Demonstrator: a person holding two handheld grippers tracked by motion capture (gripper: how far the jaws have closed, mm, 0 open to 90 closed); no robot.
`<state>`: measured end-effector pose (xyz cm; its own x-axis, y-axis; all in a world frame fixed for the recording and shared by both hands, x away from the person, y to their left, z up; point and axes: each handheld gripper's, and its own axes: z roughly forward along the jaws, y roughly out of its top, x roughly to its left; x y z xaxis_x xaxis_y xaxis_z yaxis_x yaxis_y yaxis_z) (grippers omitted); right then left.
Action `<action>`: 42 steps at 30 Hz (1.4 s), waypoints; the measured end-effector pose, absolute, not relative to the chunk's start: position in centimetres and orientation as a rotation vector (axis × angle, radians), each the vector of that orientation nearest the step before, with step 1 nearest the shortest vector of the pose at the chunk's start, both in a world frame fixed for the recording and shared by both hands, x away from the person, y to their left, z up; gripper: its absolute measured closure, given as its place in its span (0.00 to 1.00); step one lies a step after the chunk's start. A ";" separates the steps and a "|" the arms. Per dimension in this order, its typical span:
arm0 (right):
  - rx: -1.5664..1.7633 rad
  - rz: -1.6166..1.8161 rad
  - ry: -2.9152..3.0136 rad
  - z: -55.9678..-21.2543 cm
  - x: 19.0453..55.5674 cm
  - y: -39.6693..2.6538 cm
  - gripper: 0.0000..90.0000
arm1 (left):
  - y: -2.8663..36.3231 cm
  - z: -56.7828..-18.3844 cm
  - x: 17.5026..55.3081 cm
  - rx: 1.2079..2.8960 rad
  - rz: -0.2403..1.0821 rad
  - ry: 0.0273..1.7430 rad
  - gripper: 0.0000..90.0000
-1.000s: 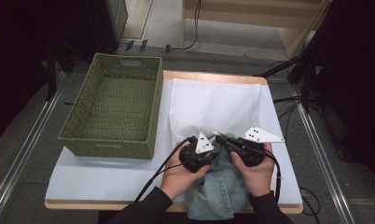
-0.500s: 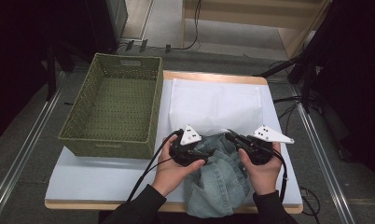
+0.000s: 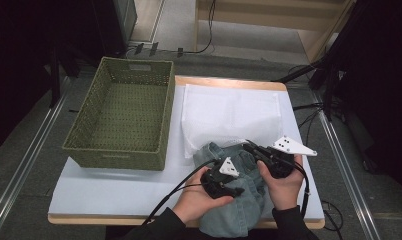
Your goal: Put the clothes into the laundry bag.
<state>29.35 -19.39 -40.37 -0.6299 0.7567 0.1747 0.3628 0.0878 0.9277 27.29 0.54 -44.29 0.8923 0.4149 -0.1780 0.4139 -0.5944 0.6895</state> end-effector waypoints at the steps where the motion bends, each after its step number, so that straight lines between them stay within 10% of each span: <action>1: 1.103 1.562 2.023 -40.3 29.3 -19.5 1.00 | 0.8 -43.9 27.3 2.262 0.004 0.594 0.85; 13: 1.032 1.609 2.002 -37.8 27.8 -18.8 1.00 | 4.2 -41.0 29.2 1.786 0.213 0.962 0.86; 24: 1.120 1.545 2.007 -39.4 28.8 -20.0 1.00 | 5.0 -42.0 26.7 1.906 0.370 0.736 0.44; 28: 1.150 1.553 1.995 -39.6 29.1 -20.6 1.00 | 8.6 -41.0 25.3 1.821 0.521 0.875 0.37; 35: 1.122 1.542 2.023 -39.5 28.9 -19.5 1.00 | 8.8 -44.6 26.7 1.861 0.411 1.148 0.26; 38: 1.118 1.533 2.016 -39.5 28.9 -19.6 1.00 | 8.5 -44.6 27.1 1.881 0.344 1.104 0.42; 42: 1.127 1.539 2.018 -39.7 29.0 -19.6 1.00 | 8.2 -44.6 27.6 1.881 0.245 1.060 0.97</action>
